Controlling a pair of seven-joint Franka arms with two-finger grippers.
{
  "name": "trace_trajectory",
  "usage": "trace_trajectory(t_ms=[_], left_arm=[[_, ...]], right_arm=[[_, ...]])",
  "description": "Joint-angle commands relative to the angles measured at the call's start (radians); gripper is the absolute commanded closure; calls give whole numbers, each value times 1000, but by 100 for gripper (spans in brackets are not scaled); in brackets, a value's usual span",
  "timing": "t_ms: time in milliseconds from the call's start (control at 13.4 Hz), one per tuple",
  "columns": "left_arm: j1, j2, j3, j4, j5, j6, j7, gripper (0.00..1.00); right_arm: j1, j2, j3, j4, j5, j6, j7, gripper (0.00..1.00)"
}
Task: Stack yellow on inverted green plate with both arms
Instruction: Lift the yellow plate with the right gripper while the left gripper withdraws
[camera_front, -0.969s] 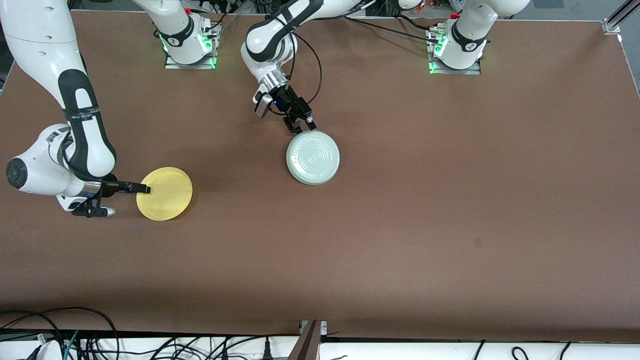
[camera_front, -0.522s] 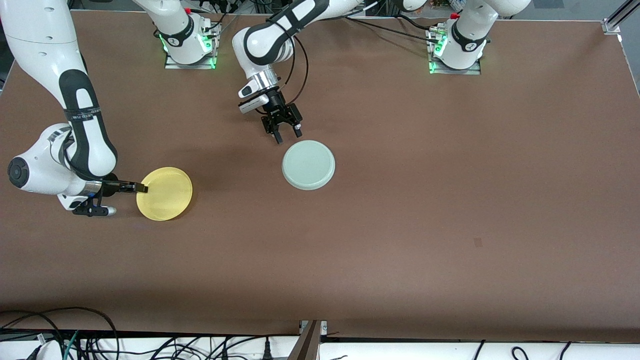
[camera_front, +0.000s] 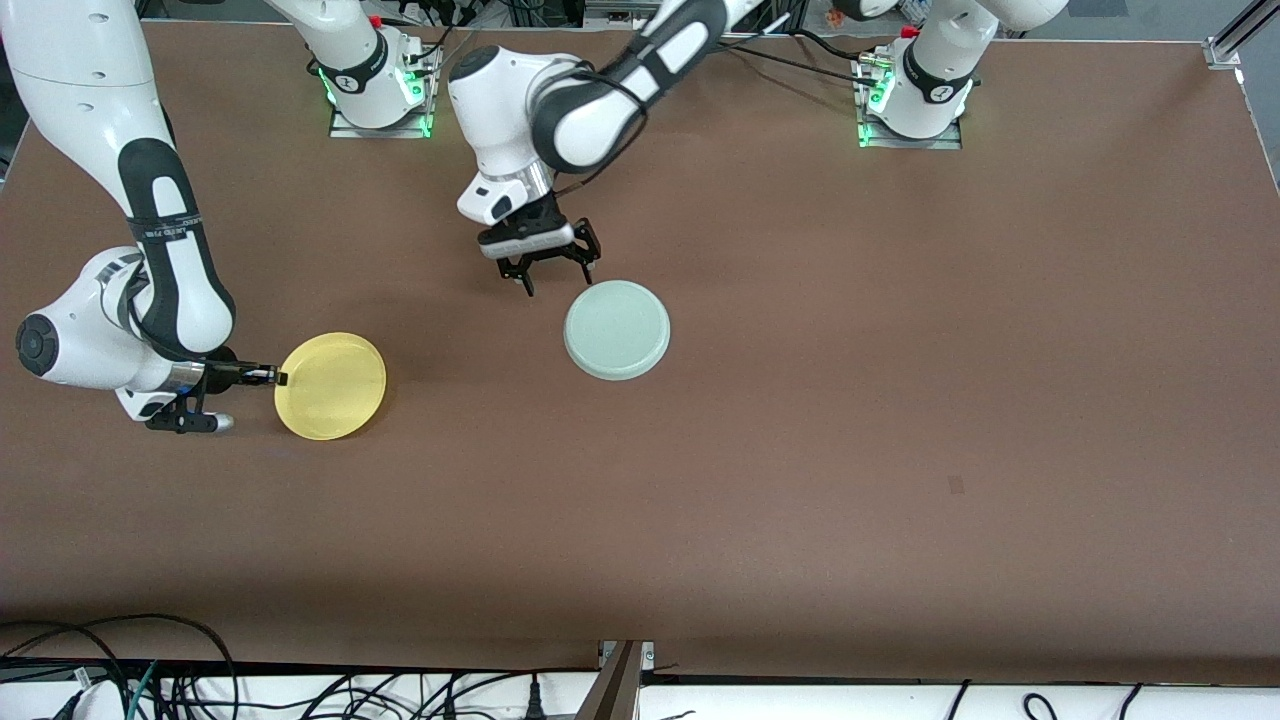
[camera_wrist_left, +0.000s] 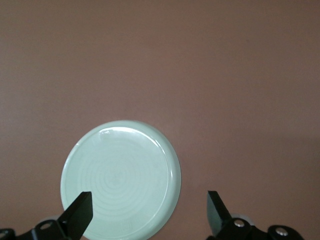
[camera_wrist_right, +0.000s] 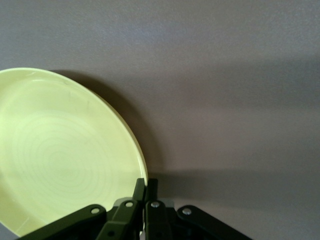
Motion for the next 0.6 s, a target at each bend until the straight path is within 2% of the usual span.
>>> trace_trajectory(t_ms=[0, 149, 224, 373, 522], left_arm=[[125, -85, -21, -22, -168, 4, 81, 0], [226, -162, -23, -24, -218, -6, 86, 0], [275, -206, -17, -25, -272, -16, 91, 0], [381, -271, -21, -27, -361, -115, 94, 0], [484, -344, -18, -33, -425, -220, 219, 0]], right_arm=[[-2, -18, 6, -11, 20, 5, -17, 100], [-2, -41, 17, 31, 27, -22, -14, 100], [-3, -50, 17, 72, 43, -83, -12, 100], [0, -64, 19, 150, 55, -214, -9, 100], [12, -88, 29, 190, 55, -306, -7, 100]])
